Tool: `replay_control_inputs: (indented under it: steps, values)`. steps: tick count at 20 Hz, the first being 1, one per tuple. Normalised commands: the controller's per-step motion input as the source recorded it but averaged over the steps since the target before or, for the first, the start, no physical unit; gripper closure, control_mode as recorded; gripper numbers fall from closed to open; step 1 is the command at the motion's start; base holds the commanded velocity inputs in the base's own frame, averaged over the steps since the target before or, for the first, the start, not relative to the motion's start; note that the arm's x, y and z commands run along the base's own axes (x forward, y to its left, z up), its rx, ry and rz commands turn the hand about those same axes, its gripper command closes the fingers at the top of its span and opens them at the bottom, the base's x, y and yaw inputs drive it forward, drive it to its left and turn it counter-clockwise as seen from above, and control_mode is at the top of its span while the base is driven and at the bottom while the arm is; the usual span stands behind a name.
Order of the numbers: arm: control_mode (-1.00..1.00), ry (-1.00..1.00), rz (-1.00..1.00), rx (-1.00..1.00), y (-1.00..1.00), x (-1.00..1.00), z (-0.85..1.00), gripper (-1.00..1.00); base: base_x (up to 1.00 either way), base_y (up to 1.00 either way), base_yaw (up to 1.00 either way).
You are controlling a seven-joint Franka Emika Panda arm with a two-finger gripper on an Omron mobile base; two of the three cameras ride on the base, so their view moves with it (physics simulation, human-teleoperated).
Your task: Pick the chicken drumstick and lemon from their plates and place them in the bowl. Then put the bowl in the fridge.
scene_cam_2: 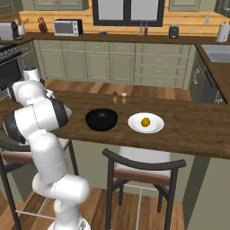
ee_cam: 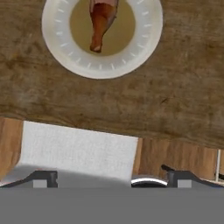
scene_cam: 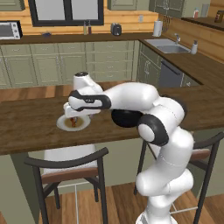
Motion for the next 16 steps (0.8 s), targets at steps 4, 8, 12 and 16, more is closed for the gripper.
replay_control_inputs:
  steps: [4, 8, 12, 16]
  values:
    - [-1.0, 0.0, 0.0, 0.06, 0.01, 0.6, -0.41, -1.0, 0.0, 0.0, 0.0]
    - [-1.0, 0.0, -0.02, -0.01, 0.25, 0.68, -0.2, -1.0, 0.0, 0.0, 0.0]
    - [-1.0, 0.0, -0.03, -0.03, 0.38, 0.63, -0.21, -1.0, 0.0, 0.0, 0.0]
    - [-1.0, 0.0, 0.0, -0.02, 0.25, 0.47, -0.2, -1.0, 0.0, 0.0, 0.0]
